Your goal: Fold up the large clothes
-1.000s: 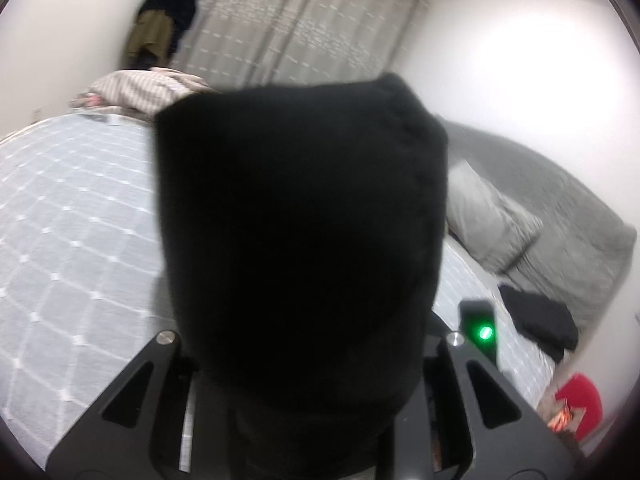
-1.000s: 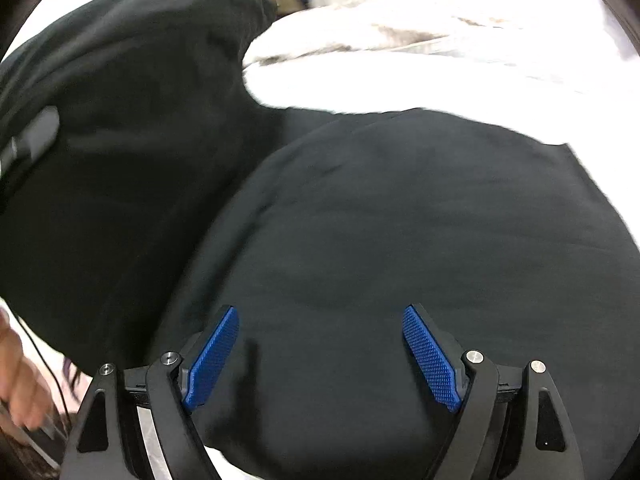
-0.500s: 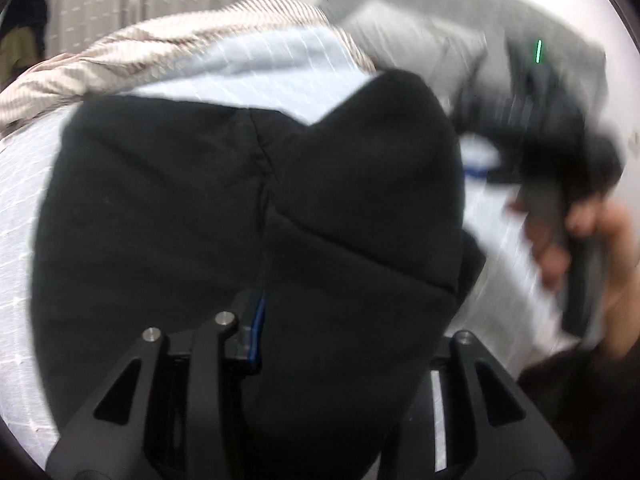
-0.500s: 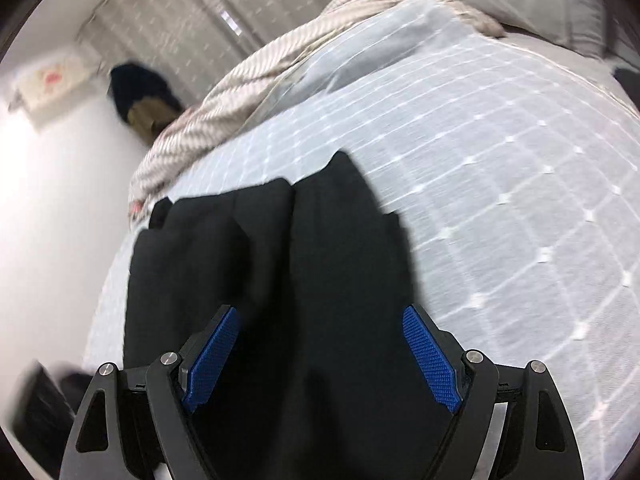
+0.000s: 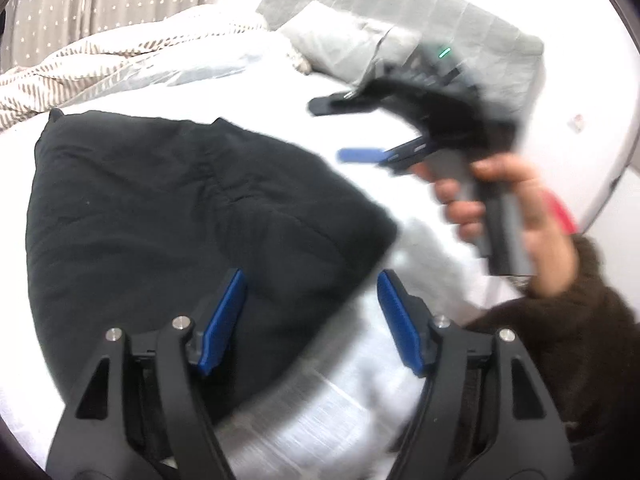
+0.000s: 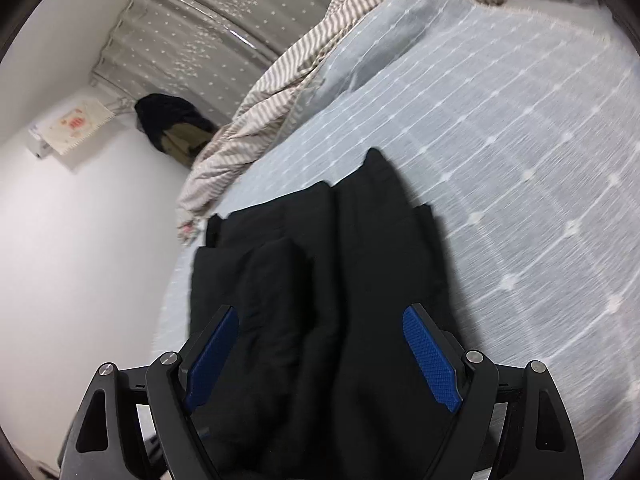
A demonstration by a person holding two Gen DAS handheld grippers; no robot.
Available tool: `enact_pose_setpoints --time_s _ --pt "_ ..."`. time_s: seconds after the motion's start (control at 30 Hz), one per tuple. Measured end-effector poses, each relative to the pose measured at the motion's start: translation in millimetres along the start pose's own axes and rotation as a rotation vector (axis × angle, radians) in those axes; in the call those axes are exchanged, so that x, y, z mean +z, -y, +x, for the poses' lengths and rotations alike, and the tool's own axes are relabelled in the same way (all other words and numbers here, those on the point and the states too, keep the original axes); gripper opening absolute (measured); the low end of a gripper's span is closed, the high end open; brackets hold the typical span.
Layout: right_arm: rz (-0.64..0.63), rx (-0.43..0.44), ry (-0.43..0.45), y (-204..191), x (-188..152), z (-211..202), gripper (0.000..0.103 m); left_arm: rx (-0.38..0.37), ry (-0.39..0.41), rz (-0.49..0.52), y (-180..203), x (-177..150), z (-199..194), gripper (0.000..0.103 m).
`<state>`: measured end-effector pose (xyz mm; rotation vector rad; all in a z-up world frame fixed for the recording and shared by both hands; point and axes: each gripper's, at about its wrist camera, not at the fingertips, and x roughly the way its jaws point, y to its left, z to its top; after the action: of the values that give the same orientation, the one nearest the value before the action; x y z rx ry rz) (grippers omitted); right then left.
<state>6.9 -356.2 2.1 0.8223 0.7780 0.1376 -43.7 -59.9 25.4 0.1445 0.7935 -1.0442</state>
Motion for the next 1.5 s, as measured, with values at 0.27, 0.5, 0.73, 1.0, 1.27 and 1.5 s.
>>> enact_pose_setpoints --time_s 0.27,0.5,0.73,1.0,1.27,1.5 --pt "0.055 0.078 -0.2 -9 -20 44 0.086 0.155 0.138 -0.072 -38 -1 -50 0.082" --pt "-0.034 0.07 -0.345 -31 -43 70 0.086 0.329 0.094 -0.308 -103 -11 -47 0.082" --pt "-0.109 0.032 -0.343 -44 -55 74 0.058 0.286 0.082 -0.494 -139 -25 -39 0.082" --pt "-0.232 0.01 -0.216 -66 -51 41 0.033 0.286 0.16 -0.469 -129 -20 -42 0.078" --pt "-0.23 -0.015 -0.059 -50 -25 -1 0.031 0.252 0.194 -0.369 -107 -11 -37 0.065" --pt "-0.124 -0.09 -0.173 -1 -24 23 0.044 0.307 0.107 -0.277 -92 -7 -6 0.057"
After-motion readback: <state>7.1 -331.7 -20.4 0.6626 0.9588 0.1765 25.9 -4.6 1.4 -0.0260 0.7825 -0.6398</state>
